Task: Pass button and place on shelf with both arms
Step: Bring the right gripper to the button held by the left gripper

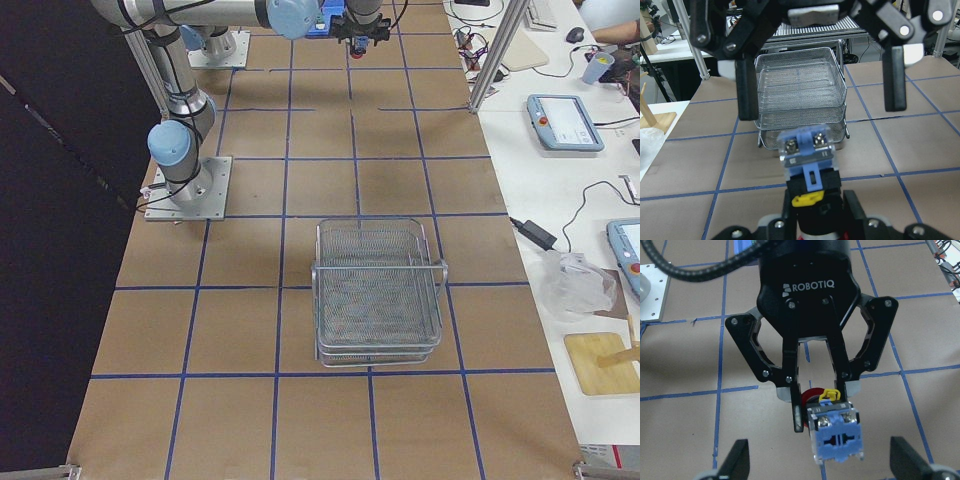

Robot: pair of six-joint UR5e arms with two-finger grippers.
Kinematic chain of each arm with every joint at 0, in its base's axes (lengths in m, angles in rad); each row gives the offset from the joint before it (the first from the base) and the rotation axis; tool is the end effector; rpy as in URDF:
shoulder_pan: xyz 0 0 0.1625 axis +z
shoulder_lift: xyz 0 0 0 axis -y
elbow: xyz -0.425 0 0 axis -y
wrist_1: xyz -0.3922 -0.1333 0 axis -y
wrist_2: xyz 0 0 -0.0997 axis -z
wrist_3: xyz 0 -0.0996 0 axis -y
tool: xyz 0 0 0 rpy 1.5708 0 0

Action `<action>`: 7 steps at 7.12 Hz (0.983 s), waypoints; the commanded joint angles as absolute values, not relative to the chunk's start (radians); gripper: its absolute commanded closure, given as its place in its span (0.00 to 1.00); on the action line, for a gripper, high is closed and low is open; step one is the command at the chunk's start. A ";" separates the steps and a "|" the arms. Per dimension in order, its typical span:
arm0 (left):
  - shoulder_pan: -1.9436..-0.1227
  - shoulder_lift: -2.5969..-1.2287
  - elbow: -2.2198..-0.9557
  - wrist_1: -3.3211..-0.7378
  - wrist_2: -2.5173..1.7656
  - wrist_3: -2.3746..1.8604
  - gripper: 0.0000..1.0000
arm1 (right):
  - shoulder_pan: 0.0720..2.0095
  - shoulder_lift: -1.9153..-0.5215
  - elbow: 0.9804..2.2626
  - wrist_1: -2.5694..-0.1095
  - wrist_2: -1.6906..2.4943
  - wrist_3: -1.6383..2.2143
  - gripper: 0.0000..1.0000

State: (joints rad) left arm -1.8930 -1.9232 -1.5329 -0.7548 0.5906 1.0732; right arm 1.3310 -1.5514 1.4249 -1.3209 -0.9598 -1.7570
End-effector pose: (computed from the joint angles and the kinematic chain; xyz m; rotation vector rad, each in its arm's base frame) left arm -0.4056 -0.5327 0.4394 -1.6590 -1.5066 0.9635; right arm 0.0695 -0.5175 0.5437 -1.7813 1.9543 -0.6124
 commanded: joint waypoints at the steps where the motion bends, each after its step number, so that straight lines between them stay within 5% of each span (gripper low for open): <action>1: -1.893 -1.924 -1.532 -0.749 0.591 1.075 1.00 | 1.342 -1.545 1.433 -1.319 -0.960 -1.762 0.00; 3: -1.893 -1.911 -1.534 -0.746 0.588 1.071 1.00 | 1.344 -1.540 1.453 -1.322 -0.959 -1.763 0.00; 4: -1.893 -1.911 -1.535 -0.747 0.588 1.072 1.00 | 1.344 -1.549 1.451 -1.321 -0.960 -1.761 0.20; 5: -1.896 -1.910 -1.539 -0.749 0.586 1.074 1.00 | 1.344 -1.552 1.445 -1.319 -0.962 -1.769 0.54; 7: -1.896 -1.908 -1.539 -0.749 0.587 1.071 1.00 | 1.344 -1.554 1.437 -1.321 -0.962 -1.763 0.59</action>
